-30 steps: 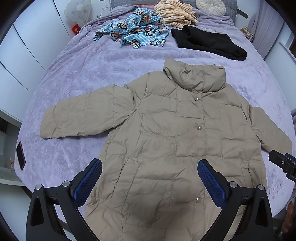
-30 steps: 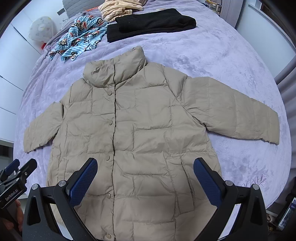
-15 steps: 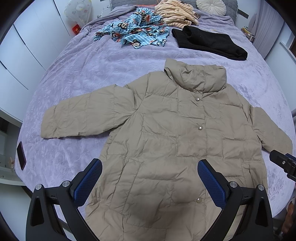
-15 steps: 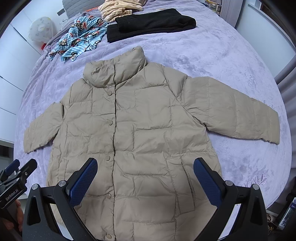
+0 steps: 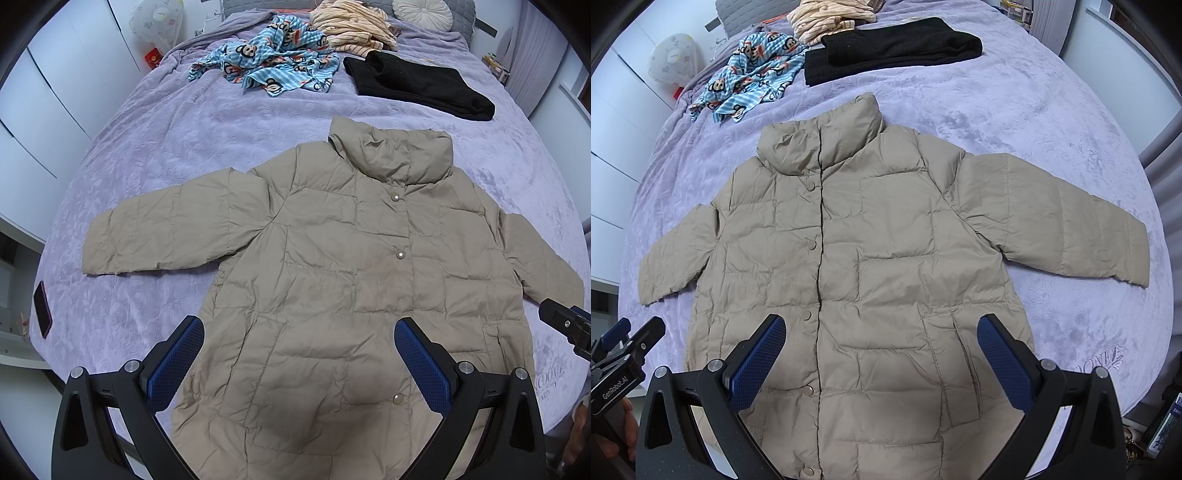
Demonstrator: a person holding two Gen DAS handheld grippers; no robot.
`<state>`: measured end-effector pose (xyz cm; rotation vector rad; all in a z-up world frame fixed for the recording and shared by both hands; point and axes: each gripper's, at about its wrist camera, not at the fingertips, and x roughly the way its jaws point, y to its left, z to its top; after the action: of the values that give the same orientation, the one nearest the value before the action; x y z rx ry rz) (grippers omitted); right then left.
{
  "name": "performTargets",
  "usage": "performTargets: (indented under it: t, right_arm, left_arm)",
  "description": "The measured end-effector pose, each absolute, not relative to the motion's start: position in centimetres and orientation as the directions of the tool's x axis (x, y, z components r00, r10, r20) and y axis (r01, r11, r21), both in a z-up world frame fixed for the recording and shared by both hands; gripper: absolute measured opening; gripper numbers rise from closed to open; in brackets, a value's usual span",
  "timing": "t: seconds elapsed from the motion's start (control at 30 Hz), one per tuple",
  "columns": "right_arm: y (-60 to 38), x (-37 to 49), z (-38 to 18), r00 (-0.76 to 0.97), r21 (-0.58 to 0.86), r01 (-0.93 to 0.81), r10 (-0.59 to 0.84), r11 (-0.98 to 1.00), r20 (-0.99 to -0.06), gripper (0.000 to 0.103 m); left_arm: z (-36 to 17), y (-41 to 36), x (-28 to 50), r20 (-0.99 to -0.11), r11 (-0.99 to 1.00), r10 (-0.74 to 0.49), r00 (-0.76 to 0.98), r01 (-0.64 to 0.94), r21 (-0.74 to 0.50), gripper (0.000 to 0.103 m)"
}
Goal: Fold large clothes
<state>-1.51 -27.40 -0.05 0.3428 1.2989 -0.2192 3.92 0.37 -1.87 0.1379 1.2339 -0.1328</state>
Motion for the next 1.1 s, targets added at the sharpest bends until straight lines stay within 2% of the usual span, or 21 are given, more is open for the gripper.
performTargets:
  t: [1.1]
  right_arm:
    - [-26.6, -1.1, 0.1, 0.269, 0.131, 0.35, 0.034, 0.928, -0.963, 0.103]
  left_arm:
    - [-1.4, 2.0, 3.3, -0.944, 0.987, -0.016, 0.331, 0.157, 0.038, 0.103]
